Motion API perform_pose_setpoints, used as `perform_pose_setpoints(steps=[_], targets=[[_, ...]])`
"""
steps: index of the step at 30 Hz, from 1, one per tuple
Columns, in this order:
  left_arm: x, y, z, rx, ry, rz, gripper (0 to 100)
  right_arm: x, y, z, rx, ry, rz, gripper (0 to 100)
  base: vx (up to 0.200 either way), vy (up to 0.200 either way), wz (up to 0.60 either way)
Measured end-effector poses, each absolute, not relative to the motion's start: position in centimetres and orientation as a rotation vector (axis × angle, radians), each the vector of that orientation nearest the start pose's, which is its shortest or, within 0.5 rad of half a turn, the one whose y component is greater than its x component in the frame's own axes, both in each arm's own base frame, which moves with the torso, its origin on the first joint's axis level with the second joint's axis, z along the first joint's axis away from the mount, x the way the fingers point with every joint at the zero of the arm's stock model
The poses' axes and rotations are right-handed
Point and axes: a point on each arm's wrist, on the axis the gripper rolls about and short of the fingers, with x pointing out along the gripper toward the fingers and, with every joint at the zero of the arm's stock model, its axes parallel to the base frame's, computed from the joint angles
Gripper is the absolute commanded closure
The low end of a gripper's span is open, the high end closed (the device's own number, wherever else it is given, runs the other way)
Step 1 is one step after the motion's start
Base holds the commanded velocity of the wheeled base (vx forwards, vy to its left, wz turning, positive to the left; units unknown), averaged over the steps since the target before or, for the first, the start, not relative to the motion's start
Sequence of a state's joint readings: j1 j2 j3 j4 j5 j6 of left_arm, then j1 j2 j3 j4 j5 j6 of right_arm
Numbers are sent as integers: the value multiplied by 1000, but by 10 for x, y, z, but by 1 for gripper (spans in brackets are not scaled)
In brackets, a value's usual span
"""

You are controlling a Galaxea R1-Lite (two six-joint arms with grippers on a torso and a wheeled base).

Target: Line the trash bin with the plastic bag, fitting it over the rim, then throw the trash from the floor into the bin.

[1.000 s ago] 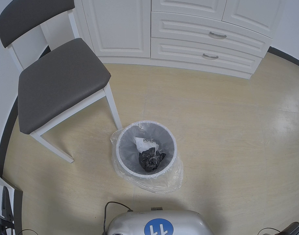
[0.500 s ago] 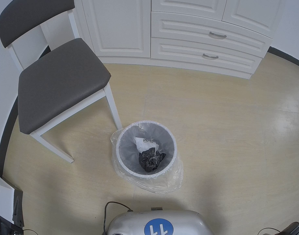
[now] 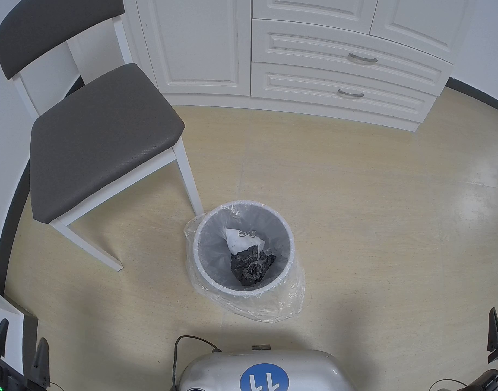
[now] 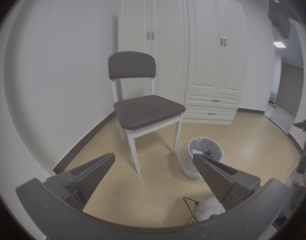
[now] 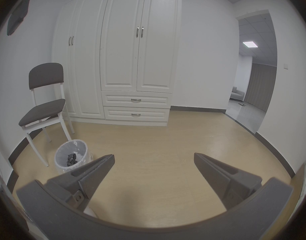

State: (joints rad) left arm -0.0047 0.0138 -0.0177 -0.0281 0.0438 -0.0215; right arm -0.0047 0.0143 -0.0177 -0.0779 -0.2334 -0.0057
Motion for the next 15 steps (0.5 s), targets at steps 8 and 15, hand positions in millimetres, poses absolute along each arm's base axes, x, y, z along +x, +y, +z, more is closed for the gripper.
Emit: perform_pose_setpoints(steps=[8,15], targets=[[-23,0,80,6,1,-11,0,-24,-5,88,3,-78,-220,0,0,0,0],[-23,0,80,6,2,-11,0,-24,-4,88,-3,-76,-176,0,0,0,0]])
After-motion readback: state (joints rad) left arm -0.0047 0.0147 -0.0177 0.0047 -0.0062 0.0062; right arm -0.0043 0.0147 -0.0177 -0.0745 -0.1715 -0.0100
